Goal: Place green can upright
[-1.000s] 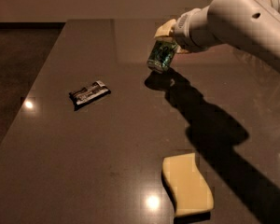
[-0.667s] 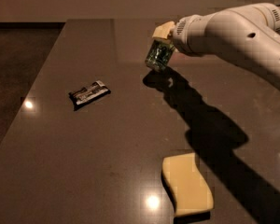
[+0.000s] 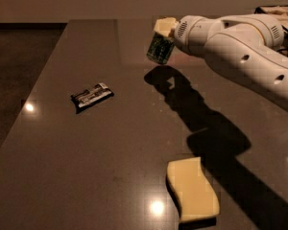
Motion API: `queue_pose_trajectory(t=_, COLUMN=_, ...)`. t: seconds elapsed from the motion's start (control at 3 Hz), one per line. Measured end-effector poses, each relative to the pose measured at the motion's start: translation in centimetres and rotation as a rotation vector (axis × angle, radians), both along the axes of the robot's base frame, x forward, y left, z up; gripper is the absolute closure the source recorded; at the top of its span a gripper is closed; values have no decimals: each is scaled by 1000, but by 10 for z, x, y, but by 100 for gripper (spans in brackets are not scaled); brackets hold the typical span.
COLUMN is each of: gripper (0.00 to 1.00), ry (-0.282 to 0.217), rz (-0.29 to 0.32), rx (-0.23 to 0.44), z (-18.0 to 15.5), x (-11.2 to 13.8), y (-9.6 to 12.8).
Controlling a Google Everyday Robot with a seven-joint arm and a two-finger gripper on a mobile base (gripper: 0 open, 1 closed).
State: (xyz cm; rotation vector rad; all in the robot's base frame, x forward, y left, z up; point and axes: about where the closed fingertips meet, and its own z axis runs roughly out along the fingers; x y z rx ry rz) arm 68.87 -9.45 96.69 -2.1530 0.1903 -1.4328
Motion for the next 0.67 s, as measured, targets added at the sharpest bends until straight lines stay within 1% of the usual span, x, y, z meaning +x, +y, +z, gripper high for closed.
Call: queue_pose_trajectory(t=0.67, gripper=100, ry=-116, rz=-8, rx=-151, z=4, x=5, y=-19)
